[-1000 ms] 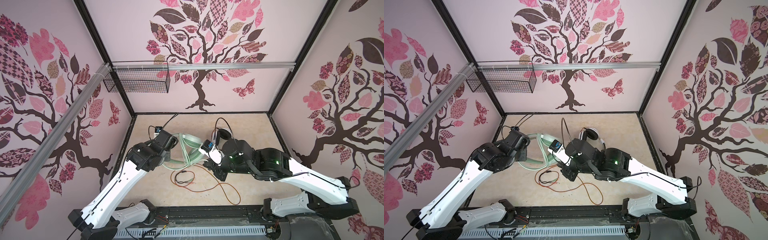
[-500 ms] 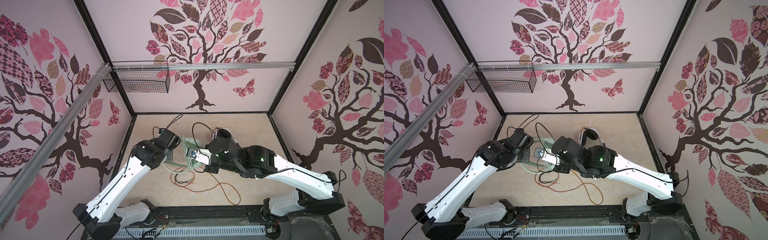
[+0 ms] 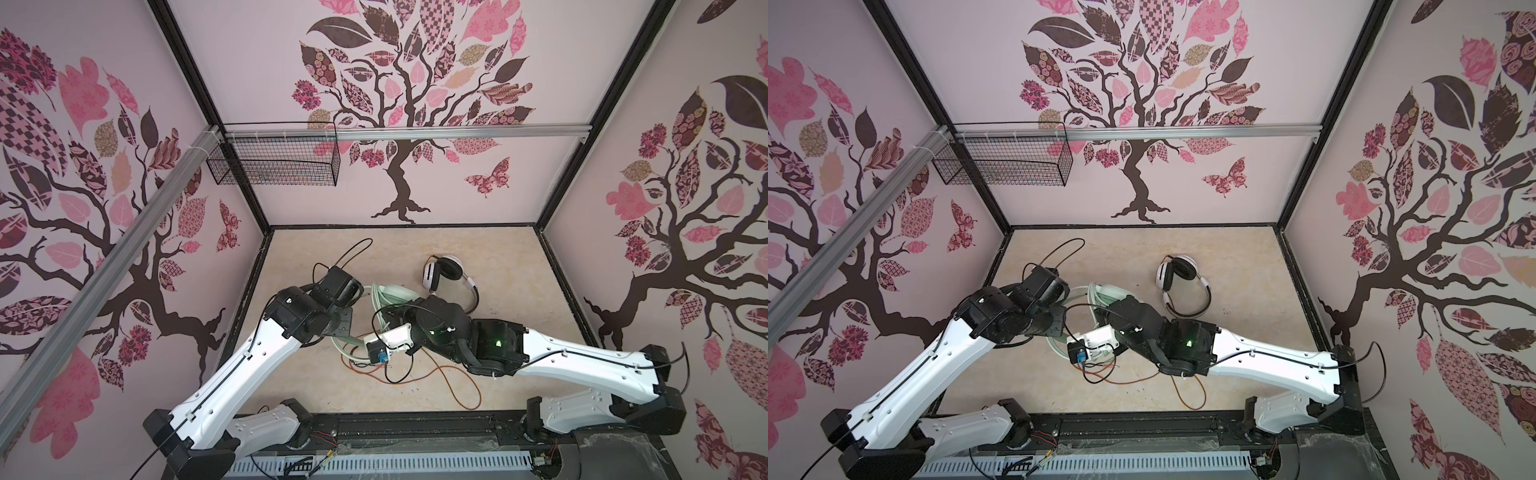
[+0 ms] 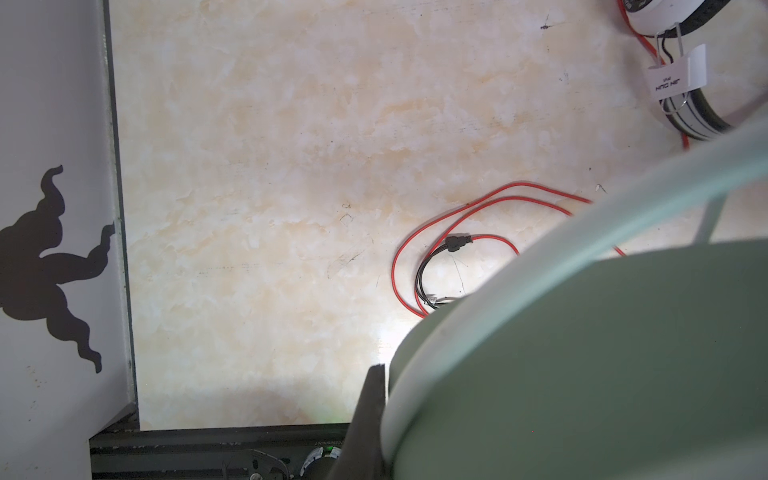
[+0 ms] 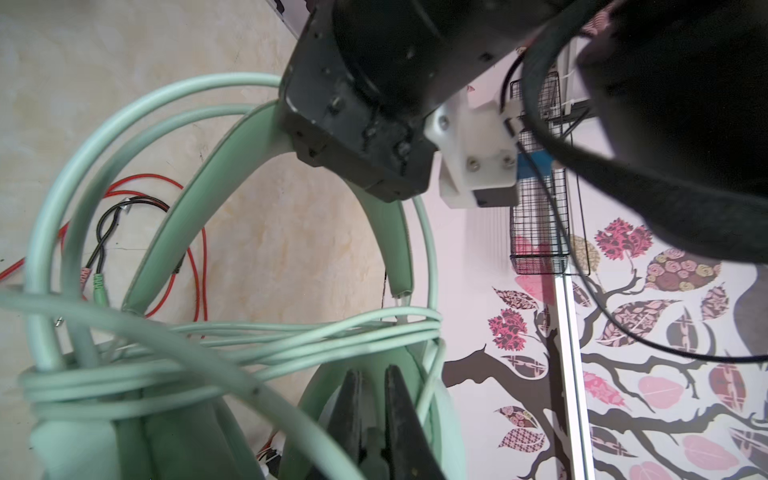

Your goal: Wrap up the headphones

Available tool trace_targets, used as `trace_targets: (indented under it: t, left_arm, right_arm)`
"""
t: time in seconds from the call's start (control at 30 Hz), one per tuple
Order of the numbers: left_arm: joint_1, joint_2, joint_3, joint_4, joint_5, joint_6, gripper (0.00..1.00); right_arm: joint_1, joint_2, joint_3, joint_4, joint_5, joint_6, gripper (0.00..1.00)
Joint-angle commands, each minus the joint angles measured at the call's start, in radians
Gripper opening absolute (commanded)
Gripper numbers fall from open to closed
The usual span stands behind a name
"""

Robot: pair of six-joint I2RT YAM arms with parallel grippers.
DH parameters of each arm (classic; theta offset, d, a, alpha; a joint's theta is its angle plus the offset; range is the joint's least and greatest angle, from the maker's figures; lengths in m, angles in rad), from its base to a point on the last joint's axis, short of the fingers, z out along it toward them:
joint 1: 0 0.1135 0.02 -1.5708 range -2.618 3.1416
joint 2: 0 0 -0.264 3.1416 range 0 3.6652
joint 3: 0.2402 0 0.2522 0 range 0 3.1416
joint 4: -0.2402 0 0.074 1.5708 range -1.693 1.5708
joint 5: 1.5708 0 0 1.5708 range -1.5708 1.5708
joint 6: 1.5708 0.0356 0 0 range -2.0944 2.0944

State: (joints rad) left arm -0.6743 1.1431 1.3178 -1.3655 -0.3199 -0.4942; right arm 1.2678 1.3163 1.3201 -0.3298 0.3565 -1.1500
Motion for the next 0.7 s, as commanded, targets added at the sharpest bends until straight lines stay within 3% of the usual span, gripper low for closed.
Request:
trace_targets:
  t: [0.0,0.17,0.5,0.67]
  left_arm:
    - [-0.004,-0.013,-0.025,-0.011,-0.039,-0.006,0.00]
    - [-0.004,0.020,-0.017,-0.014,-0.068,-0.013,0.00]
    - [-0.036,0.005,-0.004,-0.022,0.002,0.015,0.00]
    - [-0.054,-0.031,-0.044,-0.014,0.126,0.041,0.00]
  right_arm:
    - [-0.002,-0.021,0.120,-0.033,-0.049,-0.003,0.00]
    - [-0.002,-0.051,0.137,-0.042,-0.081,0.013,0.00]
    - [-0.021,-0.022,0.046,0.142,0.104,-0.228,0.00]
    - [-0.076,-0.039,0.063,0.062,-0.022,-0.213,0.00]
